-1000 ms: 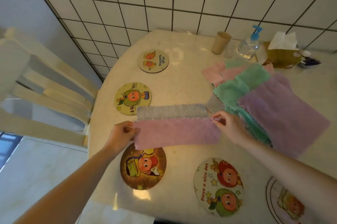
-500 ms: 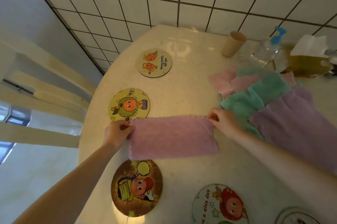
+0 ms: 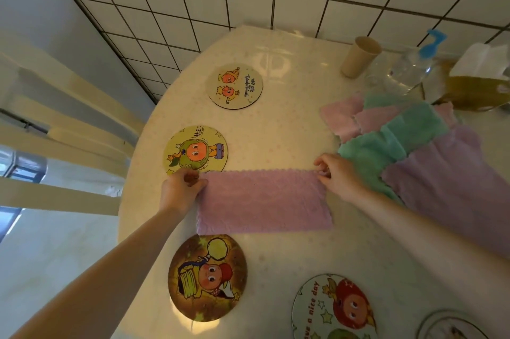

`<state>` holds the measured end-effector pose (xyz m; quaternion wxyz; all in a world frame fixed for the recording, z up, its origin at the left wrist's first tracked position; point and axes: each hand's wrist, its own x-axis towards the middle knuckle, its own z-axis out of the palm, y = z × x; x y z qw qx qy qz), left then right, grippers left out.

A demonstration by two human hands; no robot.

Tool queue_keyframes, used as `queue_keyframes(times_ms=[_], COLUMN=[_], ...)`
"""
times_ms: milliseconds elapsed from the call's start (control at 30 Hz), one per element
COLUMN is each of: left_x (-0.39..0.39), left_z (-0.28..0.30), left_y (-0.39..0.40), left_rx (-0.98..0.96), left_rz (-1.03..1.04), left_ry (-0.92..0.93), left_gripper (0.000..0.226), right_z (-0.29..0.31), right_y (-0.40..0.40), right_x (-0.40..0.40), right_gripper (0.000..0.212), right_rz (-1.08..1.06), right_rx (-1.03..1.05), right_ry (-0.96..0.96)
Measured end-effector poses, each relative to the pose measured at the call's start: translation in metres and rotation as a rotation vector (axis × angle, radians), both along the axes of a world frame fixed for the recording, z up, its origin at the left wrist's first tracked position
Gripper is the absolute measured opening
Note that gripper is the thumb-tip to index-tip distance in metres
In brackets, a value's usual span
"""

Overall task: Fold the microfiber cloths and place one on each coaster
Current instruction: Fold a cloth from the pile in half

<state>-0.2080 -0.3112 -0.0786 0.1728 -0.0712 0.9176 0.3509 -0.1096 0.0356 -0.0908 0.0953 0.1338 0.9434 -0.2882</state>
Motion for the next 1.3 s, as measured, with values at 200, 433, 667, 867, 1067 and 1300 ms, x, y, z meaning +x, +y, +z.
queue_keyframes(times_ms=[200,433,667,867,1067,1300], left_x=[0.004,0.008,0.000,0.053,0.127,0.117], left_z=[0.004,0.019,0.027,0.016,-0.011,-0.019], left_y=[0.012,-0.010,-0.020,-0.025,-0.019,-0.048], left_rx=[0.025,0.216,0.190,-0.192,-0.381,-0.481], left_rz=[-0.080,-0.052,0.084,-0.328,-1.017,-0.835], left_ry=[-0.084,-0.111,-0.016,0.435,0.385,0.212], left_gripper=[0.009,0.028,0.025,0.036,0.059,0.060], right_z=[0.005,0.017,0.032,0.049,0.021,0.006], right_y=[-0.003,-0.015,-0.039,-0.089,-0.135,-0.112], right_x=[-0.001,0.002,-0.008,0.020,0.082,0.111], right_gripper=[0.005,0.007,0.018,0.050,0.081,0.076], right_rz=[0.046,-0.002,-0.030,0.165,0.612,0.630], right_rx=[0.046,-0.094,0.081,0.404,0.306,0.435], right_ry=[-0.054,-0.095,-0.130,0.041,-0.013,0.023])
